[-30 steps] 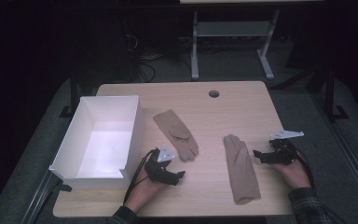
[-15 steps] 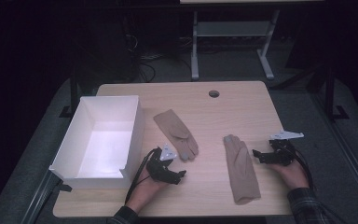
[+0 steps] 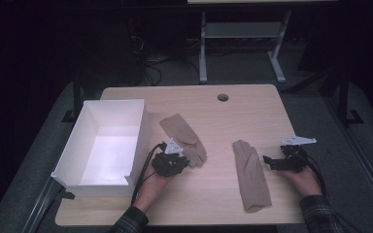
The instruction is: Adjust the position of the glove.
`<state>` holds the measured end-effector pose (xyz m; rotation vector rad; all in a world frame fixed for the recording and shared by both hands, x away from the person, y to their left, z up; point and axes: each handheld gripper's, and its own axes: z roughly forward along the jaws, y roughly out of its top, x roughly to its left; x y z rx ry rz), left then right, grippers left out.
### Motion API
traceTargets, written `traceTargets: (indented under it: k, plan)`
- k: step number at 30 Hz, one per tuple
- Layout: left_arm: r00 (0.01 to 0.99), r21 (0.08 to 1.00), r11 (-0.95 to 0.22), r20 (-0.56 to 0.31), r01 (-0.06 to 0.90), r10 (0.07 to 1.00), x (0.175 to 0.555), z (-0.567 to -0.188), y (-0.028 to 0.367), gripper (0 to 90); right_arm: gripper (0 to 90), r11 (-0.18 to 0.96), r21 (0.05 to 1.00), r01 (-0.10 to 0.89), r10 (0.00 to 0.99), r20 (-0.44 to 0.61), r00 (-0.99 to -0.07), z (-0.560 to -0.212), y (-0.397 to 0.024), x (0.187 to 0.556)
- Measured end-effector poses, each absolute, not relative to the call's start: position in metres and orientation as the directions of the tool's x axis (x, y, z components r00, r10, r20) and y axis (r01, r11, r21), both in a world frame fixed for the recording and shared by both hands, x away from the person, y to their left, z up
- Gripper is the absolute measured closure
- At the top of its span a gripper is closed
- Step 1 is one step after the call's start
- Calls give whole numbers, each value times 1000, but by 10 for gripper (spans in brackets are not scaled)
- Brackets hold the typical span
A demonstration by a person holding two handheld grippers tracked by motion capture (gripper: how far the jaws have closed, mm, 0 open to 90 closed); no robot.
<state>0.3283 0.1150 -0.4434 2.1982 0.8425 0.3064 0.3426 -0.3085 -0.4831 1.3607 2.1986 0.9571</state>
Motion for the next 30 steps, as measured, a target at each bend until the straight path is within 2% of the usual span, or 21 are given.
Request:
traceTargets:
  k: [1,7,15,25,30]
  plan:
    - [749,726,-500,-31,471,662,335,-441,114,896,126,298,719,628,889,31,-457,-483,-308,343]
    - [733,726,-489,-30,484,680,352,-442,111,897,126,298,718,629,889,32,-457,-483,-308,343]
    - [724,700,-509,-16,501,690,371,-461,102,897,126,298,718,629,889,32,-457,-483,-308,343]
    - [754,682,-541,-23,492,657,368,-463,95,898,127,298,718,629,889,31,-457,-483,-308,343]
    - [791,673,-568,-40,473,611,360,-462,81,898,127,298,718,629,889,32,-457,-483,-308,343]
